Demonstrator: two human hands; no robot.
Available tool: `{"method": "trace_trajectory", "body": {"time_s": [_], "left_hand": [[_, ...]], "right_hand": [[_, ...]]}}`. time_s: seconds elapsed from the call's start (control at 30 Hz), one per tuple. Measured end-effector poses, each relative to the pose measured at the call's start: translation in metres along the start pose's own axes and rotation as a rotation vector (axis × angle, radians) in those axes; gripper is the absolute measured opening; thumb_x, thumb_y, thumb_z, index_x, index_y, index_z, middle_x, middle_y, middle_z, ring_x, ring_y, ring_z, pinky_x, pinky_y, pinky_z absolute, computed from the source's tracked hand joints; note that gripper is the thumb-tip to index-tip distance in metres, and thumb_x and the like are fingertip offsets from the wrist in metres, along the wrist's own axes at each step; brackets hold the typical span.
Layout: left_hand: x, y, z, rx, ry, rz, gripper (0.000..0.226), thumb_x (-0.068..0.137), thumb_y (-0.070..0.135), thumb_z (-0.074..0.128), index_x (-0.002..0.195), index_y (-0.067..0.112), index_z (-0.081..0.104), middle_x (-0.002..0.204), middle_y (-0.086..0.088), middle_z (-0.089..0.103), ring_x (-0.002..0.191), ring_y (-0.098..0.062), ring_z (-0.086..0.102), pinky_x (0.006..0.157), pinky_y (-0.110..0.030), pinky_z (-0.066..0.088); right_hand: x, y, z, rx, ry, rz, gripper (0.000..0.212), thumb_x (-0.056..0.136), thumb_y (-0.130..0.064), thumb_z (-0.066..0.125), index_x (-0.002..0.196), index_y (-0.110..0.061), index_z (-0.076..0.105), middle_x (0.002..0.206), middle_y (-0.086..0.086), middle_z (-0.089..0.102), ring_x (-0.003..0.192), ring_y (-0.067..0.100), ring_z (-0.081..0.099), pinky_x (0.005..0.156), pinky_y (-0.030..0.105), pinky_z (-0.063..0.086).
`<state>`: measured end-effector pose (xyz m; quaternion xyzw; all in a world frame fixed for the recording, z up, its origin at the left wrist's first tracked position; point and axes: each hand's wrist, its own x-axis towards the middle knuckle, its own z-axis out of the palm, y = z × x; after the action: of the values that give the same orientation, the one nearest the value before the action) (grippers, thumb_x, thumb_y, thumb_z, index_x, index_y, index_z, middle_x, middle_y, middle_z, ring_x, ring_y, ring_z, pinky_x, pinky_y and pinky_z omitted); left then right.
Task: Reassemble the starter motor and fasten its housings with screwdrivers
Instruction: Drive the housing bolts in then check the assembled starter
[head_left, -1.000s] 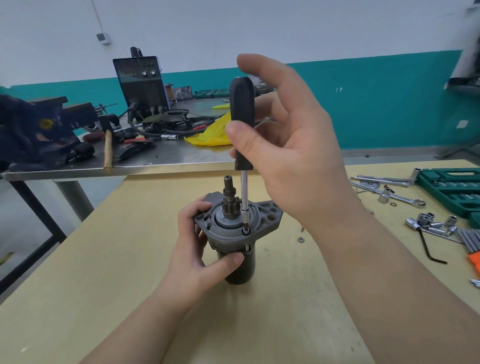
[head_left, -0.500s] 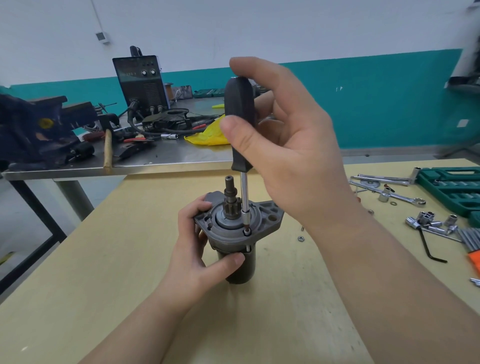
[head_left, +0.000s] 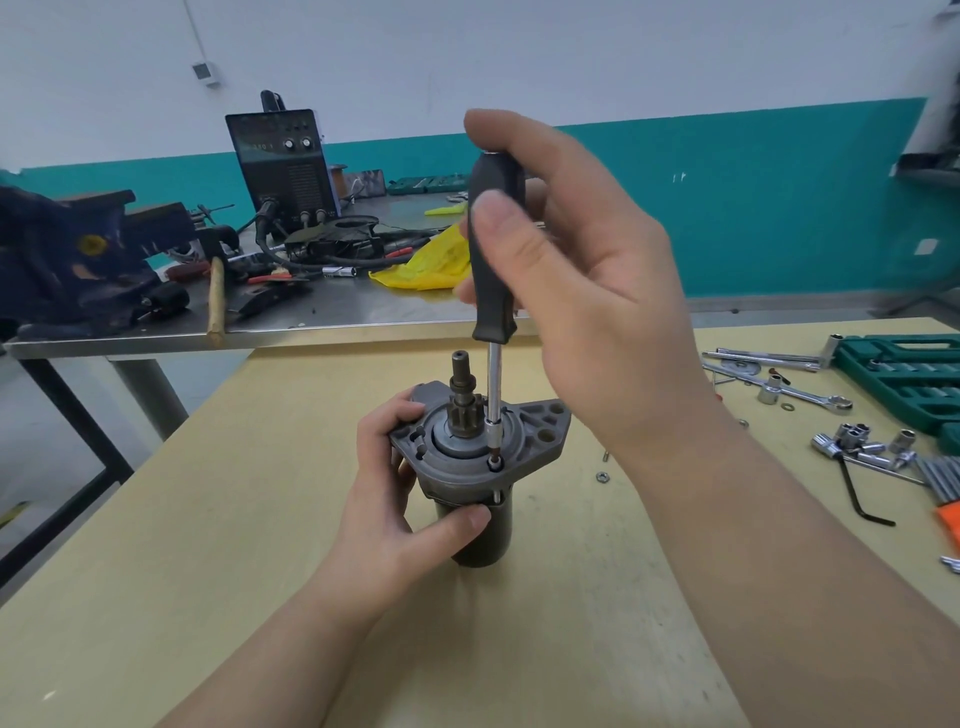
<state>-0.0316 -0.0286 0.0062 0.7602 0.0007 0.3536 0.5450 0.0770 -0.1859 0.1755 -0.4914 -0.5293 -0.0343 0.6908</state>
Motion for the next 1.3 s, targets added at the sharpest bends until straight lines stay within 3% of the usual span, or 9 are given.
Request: {"method": "trace_trajectory", "body": {"time_s": [0.13,0.33,0.5,0.6,0.73,0.87,1.03,1.17,1.3], "left_hand": [[-0.001,-0.001,0.0,0.002,-0.001,-0.005,0.088,0.075,0.017,0.089,0.145,0.032,0.038,0.165,-0.009,0.037,0.143,-0.034,0.053,0.116,-0.062,0.044],[-0.001,-0.002,-0.001,0.003,0.003,-0.012,0.089,0.074,0.015,0.089,0.145,0.031,0.038,0.166,-0.01,0.036,0.143,-0.036,0.053,0.116,-0.066,0.043],[-0.001,-0.001,0.0,-0.001,0.009,-0.013,0.088,0.074,0.016,0.089,0.144,0.032,0.038,0.165,-0.009,0.037,0.143,-0.035,0.053,0.116,-0.066,0.042],[-0.001,0.0,0.0,-0.008,0.016,-0.019,0.088,0.074,0.016,0.089,0.144,0.033,0.039,0.165,-0.009,0.037,0.143,-0.034,0.053,0.116,-0.064,0.043],[0.0,0.001,0.001,0.006,0.011,-0.015,0.089,0.074,0.016,0.088,0.146,0.032,0.037,0.166,-0.007,0.036,0.143,-0.033,0.053,0.116,-0.06,0.044],[-0.001,0.002,0.005,0.062,0.029,0.003,0.1,0.066,0.02,0.093,0.145,0.039,0.036,0.166,-0.001,0.035,0.145,-0.031,0.052,0.119,-0.052,0.045],[-0.002,0.006,0.012,0.104,0.056,0.036,0.105,0.06,0.025,0.097,0.142,0.047,0.035,0.164,0.005,0.036,0.147,-0.028,0.05,0.118,-0.048,0.046],[-0.003,0.008,0.013,0.116,0.063,0.043,0.105,0.06,0.026,0.097,0.142,0.046,0.035,0.165,0.005,0.035,0.147,-0.028,0.05,0.118,-0.047,0.045],[-0.003,0.006,0.012,0.107,0.066,0.042,0.105,0.061,0.026,0.097,0.144,0.039,0.034,0.164,0.003,0.037,0.145,-0.03,0.052,0.115,-0.048,0.046]], "right_hand": [[-0.001,-0.002,-0.001,0.057,-0.006,0.04,0.037,0.109,-0.011,0.051,0.143,-0.023,0.06,0.103,0.014,0.07,0.084,0.038,0.072,0.073,0.04,0.065],[0.0,0.0,0.004,-0.015,-0.012,-0.003,0.035,0.104,-0.013,0.067,0.136,-0.026,0.061,0.09,-0.015,0.067,0.081,0.034,0.066,0.073,0.055,0.062],[-0.001,-0.001,0.0,0.037,-0.004,0.045,0.032,0.108,-0.011,0.055,0.137,-0.025,0.059,0.105,0.008,0.072,0.087,0.03,0.076,0.077,0.039,0.066],[0.0,-0.002,0.002,-0.05,0.03,0.003,0.037,0.101,-0.011,0.069,0.131,-0.03,0.059,0.095,0.002,0.068,0.076,0.033,0.072,0.071,0.05,0.064],[0.001,0.002,0.001,-0.003,0.028,0.001,0.031,0.104,-0.014,0.065,0.132,-0.028,0.063,0.095,-0.004,0.072,0.088,0.03,0.073,0.08,0.055,0.063],[-0.001,0.002,0.0,0.057,0.006,0.031,0.031,0.107,-0.011,0.055,0.134,-0.025,0.062,0.099,0.007,0.075,0.084,0.03,0.076,0.076,0.038,0.065],[0.001,0.001,0.004,-0.06,0.017,-0.033,0.038,0.097,-0.016,0.076,0.125,-0.037,0.061,0.09,-0.005,0.066,0.07,0.023,0.065,0.068,0.043,0.062],[0.001,0.002,0.001,0.045,0.008,-0.021,0.026,0.104,-0.014,0.064,0.126,-0.026,0.064,0.096,-0.003,0.07,0.083,0.028,0.071,0.078,0.049,0.065],[-0.001,0.0,0.0,0.096,-0.004,0.009,0.028,0.105,-0.006,0.055,0.128,-0.021,0.062,0.1,0.011,0.072,0.087,0.037,0.072,0.074,0.035,0.064]]}}
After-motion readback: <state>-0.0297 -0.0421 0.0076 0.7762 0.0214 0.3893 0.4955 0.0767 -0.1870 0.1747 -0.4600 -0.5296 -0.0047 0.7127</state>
